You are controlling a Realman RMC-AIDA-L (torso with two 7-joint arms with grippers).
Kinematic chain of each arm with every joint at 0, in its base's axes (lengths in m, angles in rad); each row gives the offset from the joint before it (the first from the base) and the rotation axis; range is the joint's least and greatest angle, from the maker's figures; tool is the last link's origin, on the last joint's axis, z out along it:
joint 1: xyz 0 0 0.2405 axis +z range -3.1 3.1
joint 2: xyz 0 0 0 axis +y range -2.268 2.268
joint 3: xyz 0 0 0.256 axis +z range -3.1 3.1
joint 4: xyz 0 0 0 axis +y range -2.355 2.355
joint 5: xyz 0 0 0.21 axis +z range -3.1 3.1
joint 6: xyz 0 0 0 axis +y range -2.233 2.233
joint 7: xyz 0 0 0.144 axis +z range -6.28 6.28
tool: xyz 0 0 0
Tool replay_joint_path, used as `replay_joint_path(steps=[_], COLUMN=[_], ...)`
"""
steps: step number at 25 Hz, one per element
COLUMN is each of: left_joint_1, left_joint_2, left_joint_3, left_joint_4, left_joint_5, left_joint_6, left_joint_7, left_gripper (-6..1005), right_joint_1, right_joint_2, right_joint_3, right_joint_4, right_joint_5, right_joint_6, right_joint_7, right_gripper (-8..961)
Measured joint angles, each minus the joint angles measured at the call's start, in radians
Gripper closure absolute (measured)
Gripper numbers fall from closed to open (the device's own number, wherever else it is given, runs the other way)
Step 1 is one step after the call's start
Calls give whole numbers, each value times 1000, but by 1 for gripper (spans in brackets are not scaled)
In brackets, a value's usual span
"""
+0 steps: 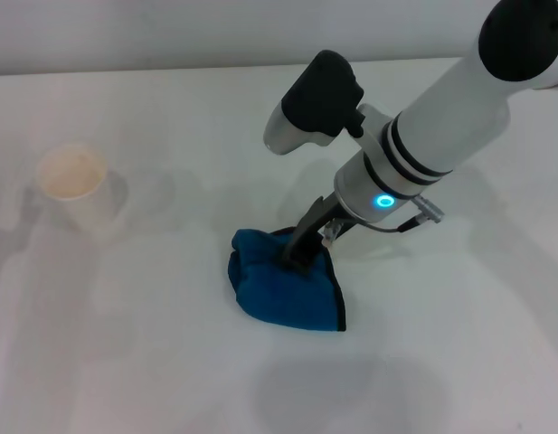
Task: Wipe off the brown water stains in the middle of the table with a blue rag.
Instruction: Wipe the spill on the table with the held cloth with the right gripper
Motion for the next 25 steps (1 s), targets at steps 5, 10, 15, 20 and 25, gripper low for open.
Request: replay_joint_path(steps=[5, 10, 15, 20, 25], left_joint_1=[-3, -4, -6, -7, -7], left_joint_2=[0, 0, 0, 0, 0], left_joint_3=[0, 0, 0, 0, 0], left_joint_4=[0, 0, 0, 0, 0], left_joint_5=[0, -2, -10, -10, -11], left_joint_6=[0, 0, 0, 0, 0], left_joint_7=[-1, -1, -2, -2, -2], left_gripper=[112, 112, 112, 112, 112], right_joint_1=[0, -4, -29, -40, -59], right_joint_2=[-1, -1, 7, 10, 13], right_joint_3=[52, 77, 84, 21, -40], right_joint_4=[2, -12, -84, -93, -73], right_joint_5=[-58, -70, -15, 46, 68], right_joint_6=[0, 49, 167, 204, 158], right_joint_7=[-2, -6, -29, -48, -48], right_gripper=[905, 906, 906, 906, 906])
